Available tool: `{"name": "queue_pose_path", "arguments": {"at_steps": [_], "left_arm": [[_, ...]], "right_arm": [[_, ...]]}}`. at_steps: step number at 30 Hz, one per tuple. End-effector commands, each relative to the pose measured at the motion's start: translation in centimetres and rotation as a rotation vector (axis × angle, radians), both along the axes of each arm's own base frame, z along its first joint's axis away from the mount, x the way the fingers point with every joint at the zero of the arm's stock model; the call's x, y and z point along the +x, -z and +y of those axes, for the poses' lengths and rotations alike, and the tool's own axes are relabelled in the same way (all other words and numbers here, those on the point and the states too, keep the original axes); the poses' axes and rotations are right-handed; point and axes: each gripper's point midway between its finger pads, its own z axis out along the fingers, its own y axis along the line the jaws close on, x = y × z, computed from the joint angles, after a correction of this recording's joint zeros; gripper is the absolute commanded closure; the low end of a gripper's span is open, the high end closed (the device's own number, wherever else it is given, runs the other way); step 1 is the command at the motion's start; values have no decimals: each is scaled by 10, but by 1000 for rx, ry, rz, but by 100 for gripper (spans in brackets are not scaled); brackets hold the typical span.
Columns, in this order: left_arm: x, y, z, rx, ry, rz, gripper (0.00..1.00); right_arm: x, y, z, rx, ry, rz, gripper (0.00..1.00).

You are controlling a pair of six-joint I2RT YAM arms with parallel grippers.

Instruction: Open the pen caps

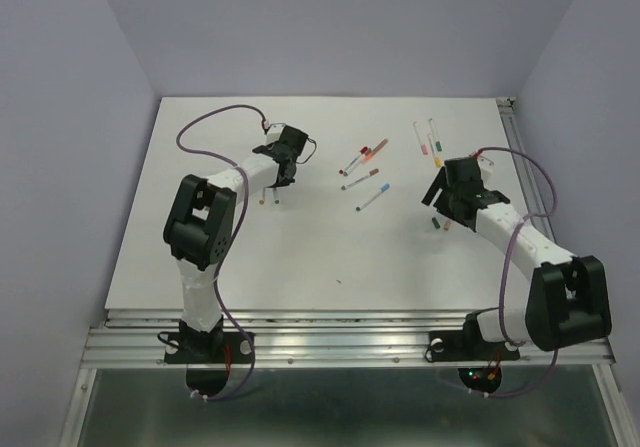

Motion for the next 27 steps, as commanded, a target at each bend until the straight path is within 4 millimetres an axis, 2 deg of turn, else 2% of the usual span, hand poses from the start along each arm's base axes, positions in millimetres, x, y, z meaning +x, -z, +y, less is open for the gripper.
{"name": "queue_pose_path", "arguments": {"at_steps": [1,2,3,4,6,8,11,15,16,17,19,20,21,23,24,25,26,27], "left_arm": [[24,-22,-1,43,95,-69,79],[26,-23,-2,45,100,-74,79],[29,-24,-3,49,128,-71,79],[29,-25,-5,49,145,-70,78],[31,-24,-6,58,171,-64,67],[31,-22,-2,77,170,-50,65],[29,-13,-5,64,196,-29,64],[28,-2,-5,69,188,2,64],[29,-5,-7,60,186,-1,64],[28,-10,-11,35,195,-9,64],[27,-19,-17,0,215,-28,58],[25,-32,-24,-41,240,-56,55],[24,-40,-29,-61,263,-72,49],[19,-56,-40,-100,308,-110,43],[13,-73,-54,-133,358,-152,34],[10,-83,-61,-138,397,-180,29],[6,-91,-70,-150,439,-204,20],[1,-106,-86,-199,510,-249,5]], "right_arm": [[5,-51,12,85,-31,-170,17],[3,-58,15,107,-47,-204,1],[2,-76,18,135,-62,-280,0],[0,-83,22,156,-78,-313,0],[-8,-85,26,178,-107,-337,0],[-14,-98,22,173,-98,-374,0],[-22,-104,13,145,-67,-385,0],[-29,-100,9,130,-60,-365,0],[-30,-97,9,129,-61,-357,0],[-31,-96,9,126,-63,-353,0],[-31,-93,8,123,-58,-350,0],[-31,-93,7,122,-58,-353,0],[-30,-93,8,123,-58,-356,0],[-31,-92,9,126,-66,-356,0],[-30,-92,9,128,-68,-355,0],[-30,-93,10,131,-68,-360,0],[-31,-91,10,132,-69,-358,0],[-31,-92,10,133,-68,-361,0]]}}
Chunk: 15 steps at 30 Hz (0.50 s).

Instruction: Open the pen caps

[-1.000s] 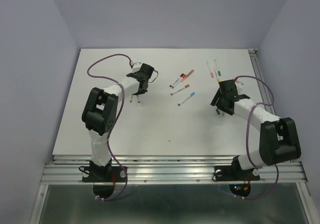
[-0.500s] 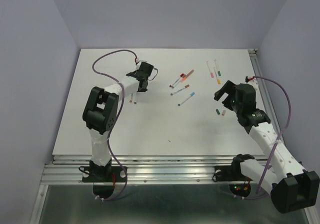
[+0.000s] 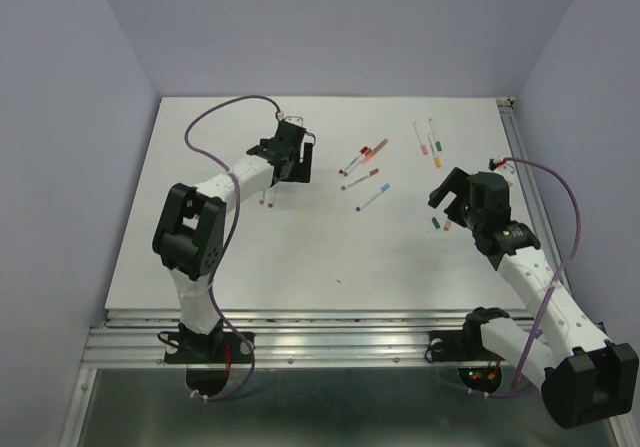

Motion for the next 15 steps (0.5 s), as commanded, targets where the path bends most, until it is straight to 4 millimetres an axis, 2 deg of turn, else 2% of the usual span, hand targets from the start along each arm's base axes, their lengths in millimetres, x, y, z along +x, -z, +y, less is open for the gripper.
{"name": "queue_pose_path", "arguments": {"at_steps": [1,3,6,8,12,15], "left_arm": [[-13,-93,-68,-196,262,-224,1],[-19,-102,-88,-232,337,-238,1],[-35,-107,-137,-295,526,-227,1],[-47,-103,-165,-292,612,-215,1],[-51,-85,-207,-267,704,-167,1],[-57,-70,-223,-239,768,-123,1]], "right_arm": [[0,-2,-3,-8,9,-26,0],[-1,-2,-4,-6,15,-31,0],[-3,-4,-9,3,58,-38,0],[-5,-2,-15,-10,93,-34,0],[-7,-4,-22,-18,133,-36,0],[-9,-5,-23,-22,132,-40,0]]}}
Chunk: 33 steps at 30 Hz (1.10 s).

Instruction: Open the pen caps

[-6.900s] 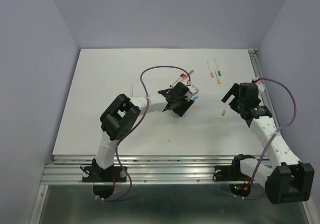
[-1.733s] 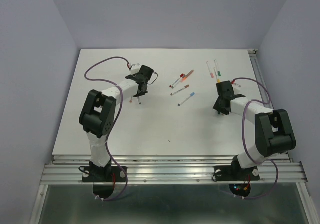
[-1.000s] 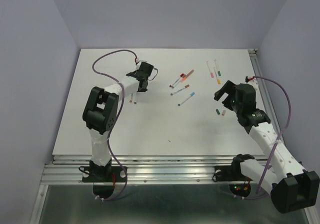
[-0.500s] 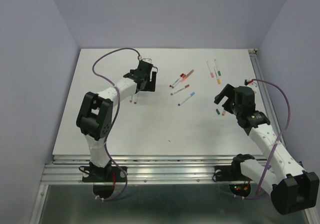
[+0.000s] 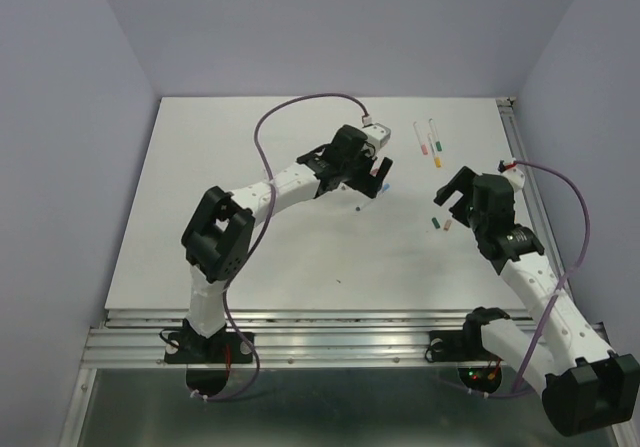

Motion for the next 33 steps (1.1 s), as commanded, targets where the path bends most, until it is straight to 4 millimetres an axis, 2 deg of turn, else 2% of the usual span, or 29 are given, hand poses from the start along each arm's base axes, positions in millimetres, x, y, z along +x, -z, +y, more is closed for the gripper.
{"name": "queue_pose_path", "arguments": {"at_steps": [1,3,5,6,8,15,17,19,25,27,33], "left_arm": [[-7,4,-27,28,126,9,1],[-10,19,-34,49,148,34,1],[-8,23,-38,57,152,37,1],[-9,35,-39,76,153,57,1],[-5,37,-43,77,150,59,1],[9,69,-45,152,118,88,4],[11,84,-47,177,117,112,15],[14,85,-49,178,111,112,21],[19,99,-45,210,90,116,28],[18,108,-42,234,89,121,39],[14,125,-35,277,78,144,55]], "right_arm": [[-8,6,-11,-21,48,-2,0],[-9,6,-12,-24,53,-4,0],[-10,5,-13,-26,57,-7,0],[-10,5,-14,-31,59,-7,0],[-10,6,-14,-32,57,-4,0],[-11,7,-10,-34,29,-2,0],[-11,7,-10,-34,27,-1,0],[-11,7,-10,-36,28,-4,0],[-12,8,-11,-38,26,-2,0],[-12,7,-10,-39,24,-5,0],[-12,6,-13,-42,39,-10,0]]}}
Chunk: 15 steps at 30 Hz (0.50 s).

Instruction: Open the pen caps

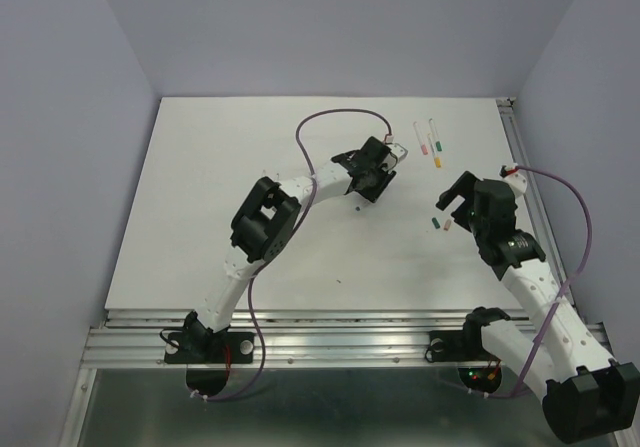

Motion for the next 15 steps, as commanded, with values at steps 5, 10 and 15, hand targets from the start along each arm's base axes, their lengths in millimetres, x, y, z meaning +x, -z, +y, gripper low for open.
{"name": "queue_pose_path", "arguments": {"at_steps": [5,10,15], "left_arm": [[-11,22,7,62,9,45,68],[-25,32,3,64,40,71,100],[-39,11,-10,-45,57,112,100]], "right_arm": [[-3,2,-10,-26,42,-19,0],[-6,1,-21,-41,113,-17,0],[-7,-6,-24,-36,124,-50,0]]}}
